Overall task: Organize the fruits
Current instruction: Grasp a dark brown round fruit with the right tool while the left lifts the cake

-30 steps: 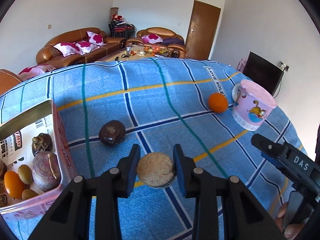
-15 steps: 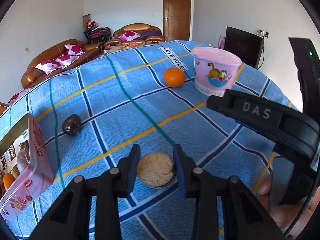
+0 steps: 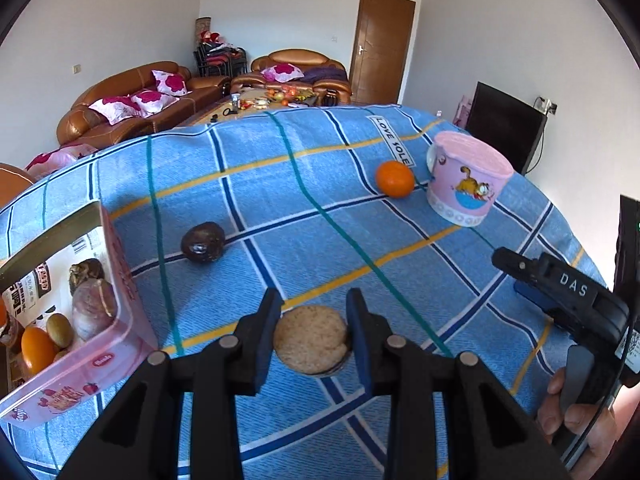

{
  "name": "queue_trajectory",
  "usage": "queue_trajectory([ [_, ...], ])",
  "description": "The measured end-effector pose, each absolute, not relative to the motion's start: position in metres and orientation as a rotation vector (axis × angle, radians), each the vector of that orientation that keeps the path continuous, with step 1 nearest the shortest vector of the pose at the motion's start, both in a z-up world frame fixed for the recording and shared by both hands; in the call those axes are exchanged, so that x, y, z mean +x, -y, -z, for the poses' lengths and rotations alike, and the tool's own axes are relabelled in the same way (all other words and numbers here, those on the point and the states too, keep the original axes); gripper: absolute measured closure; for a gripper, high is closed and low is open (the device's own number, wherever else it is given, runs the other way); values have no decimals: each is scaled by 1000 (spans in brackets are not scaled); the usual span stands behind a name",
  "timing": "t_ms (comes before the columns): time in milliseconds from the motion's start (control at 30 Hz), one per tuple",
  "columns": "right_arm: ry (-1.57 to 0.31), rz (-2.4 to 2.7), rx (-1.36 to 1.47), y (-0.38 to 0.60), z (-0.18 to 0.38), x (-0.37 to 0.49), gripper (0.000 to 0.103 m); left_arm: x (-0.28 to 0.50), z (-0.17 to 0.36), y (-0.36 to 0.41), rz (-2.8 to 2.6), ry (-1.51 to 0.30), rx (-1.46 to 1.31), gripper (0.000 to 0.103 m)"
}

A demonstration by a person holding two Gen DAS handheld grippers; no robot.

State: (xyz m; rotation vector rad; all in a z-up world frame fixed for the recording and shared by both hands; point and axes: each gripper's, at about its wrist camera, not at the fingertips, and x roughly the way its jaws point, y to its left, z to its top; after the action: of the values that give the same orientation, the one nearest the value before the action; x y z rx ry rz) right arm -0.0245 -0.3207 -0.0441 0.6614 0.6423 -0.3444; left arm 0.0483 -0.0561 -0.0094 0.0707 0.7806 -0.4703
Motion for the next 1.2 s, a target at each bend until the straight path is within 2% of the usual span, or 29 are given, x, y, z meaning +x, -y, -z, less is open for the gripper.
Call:
queue_trajectory([
  [333, -708, 329, 517, 320, 37, -35, 37, 66, -15, -11, 388, -743, -62, 68],
  [700, -725, -76, 264, 183, -6, 42, 37, 90, -28, -102, 182, -685, -136, 68],
  [867, -757, -127, 153, 127, 6, 86, 37, 91, -28, -145, 100, -659, -163, 68],
  [1200, -844, -147, 145, 95, 38, 149, 37, 102, -18, -197, 23, -676, -170, 68],
])
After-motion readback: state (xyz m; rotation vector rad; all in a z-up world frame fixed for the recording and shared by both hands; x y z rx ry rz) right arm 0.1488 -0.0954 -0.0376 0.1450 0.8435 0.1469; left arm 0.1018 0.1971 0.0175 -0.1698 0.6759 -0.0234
